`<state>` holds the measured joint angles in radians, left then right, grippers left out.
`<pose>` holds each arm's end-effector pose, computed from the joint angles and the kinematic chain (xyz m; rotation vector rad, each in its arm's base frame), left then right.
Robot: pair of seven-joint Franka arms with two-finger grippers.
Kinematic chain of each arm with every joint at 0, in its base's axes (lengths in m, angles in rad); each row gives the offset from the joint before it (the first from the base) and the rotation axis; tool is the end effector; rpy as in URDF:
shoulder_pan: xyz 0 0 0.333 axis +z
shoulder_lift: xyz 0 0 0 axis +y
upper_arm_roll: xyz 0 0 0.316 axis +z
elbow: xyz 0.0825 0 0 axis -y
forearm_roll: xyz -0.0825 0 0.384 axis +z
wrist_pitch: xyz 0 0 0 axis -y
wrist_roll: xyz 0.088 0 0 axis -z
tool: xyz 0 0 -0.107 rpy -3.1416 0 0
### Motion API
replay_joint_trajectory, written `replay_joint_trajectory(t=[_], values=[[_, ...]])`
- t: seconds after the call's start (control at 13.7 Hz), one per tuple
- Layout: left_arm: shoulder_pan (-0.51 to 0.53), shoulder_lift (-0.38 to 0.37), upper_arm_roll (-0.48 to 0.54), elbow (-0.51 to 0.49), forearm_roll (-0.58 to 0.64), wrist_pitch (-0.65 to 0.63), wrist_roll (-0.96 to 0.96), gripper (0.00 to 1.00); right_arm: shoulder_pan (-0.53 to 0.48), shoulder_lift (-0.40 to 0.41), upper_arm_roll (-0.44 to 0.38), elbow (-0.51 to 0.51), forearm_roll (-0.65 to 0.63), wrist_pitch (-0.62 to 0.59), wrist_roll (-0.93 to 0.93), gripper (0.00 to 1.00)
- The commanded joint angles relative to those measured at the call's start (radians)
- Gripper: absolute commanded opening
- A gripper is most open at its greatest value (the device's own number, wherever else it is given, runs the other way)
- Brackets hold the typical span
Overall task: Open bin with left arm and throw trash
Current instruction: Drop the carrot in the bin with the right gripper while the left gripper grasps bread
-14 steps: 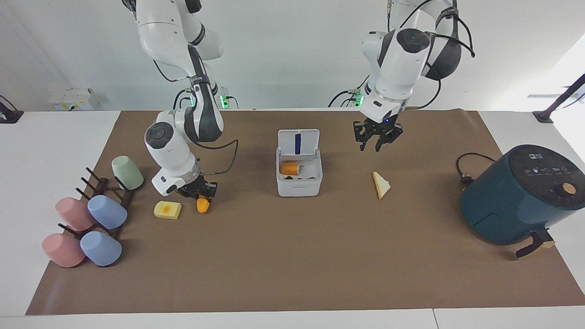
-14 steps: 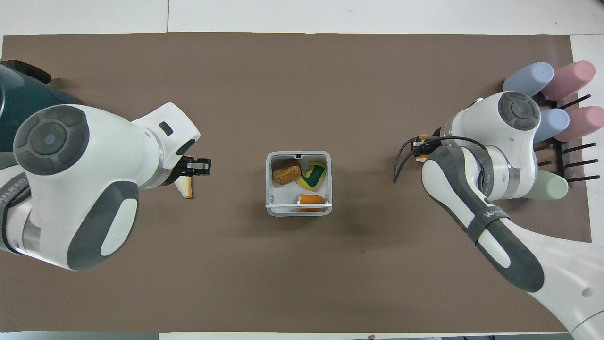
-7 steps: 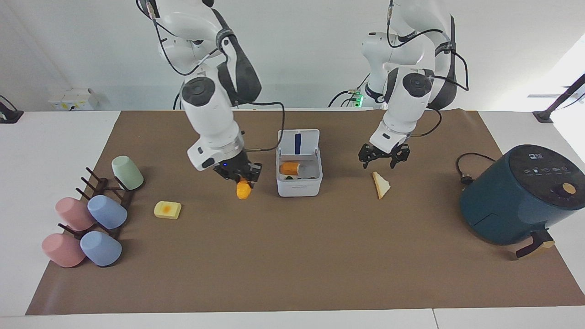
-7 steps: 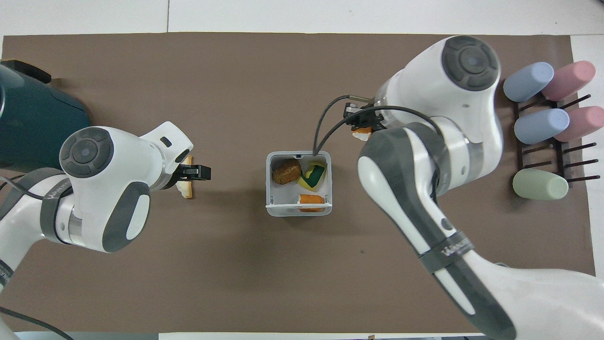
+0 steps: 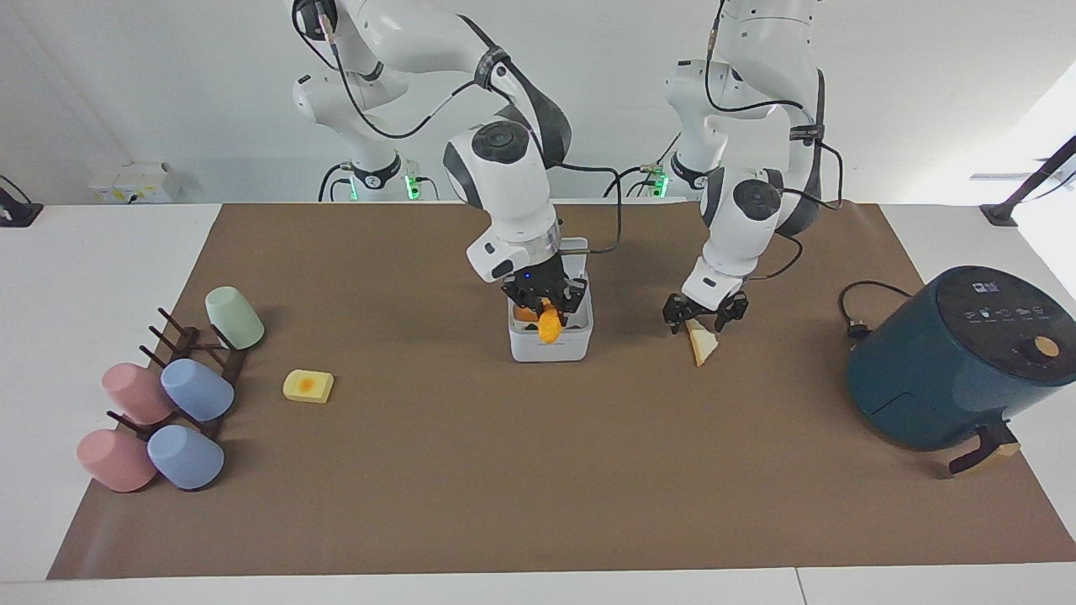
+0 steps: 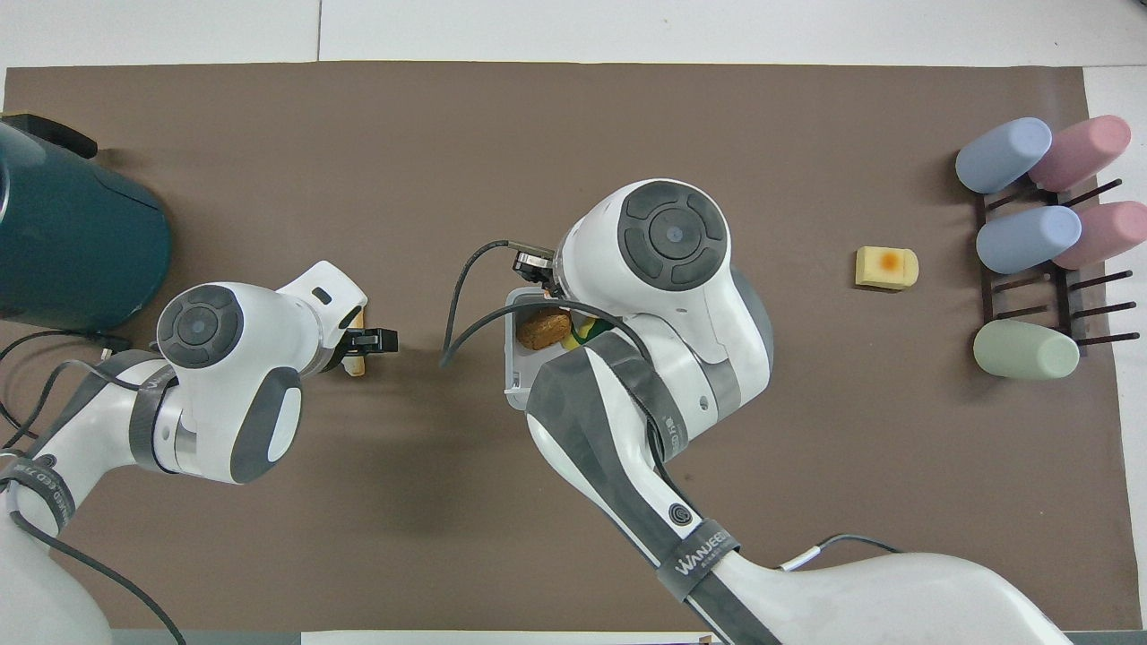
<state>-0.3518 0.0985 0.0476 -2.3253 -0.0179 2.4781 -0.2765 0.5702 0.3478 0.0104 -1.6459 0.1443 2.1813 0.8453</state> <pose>0.4976 -0.1561 0.3024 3.1185 -0.0222 0.0783 0.5626 0.3746 0.4313 -2.8789 0.4903 -0.0838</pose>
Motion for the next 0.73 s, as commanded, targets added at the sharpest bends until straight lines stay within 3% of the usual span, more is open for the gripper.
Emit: replay_joint_trajectory(t=[0.0, 0.29, 0.37, 0.44, 0.58, 0.66], values=[[0.011, 0.017, -0.008, -0.019, 0.003, 0.065, -0.099, 0.00, 0.005, -0.016, -0.004, -0.045, 0.023, 0.020, 0.063, 0.12], [0.010, 0.014, -0.006, -0.017, 0.003, 0.053, -0.101, 0.00, 0.007, -0.027, -0.003, -0.063, 0.032, 0.012, 0.170, 0.25], [0.010, 0.003, -0.006, -0.014, 0.003, 0.039, -0.098, 0.00, 0.007, -0.027, -0.003, -0.063, 0.035, 0.009, 0.178, 0.44], [0.010, -0.012, -0.006, -0.008, 0.003, 0.022, -0.098, 0.00, 0.007, -0.029, -0.003, -0.065, 0.043, 0.005, 0.195, 0.53], [0.010, -0.064, -0.006, 0.030, 0.003, -0.052, -0.098, 0.00, 0.003, -0.029, -0.003, -0.060, 0.058, -0.003, 0.283, 1.00], [0.010, -0.083, -0.006, 0.068, 0.003, -0.112, -0.099, 0.00, -0.001, -0.030, -0.003, -0.051, 0.058, -0.014, 0.308, 1.00]])
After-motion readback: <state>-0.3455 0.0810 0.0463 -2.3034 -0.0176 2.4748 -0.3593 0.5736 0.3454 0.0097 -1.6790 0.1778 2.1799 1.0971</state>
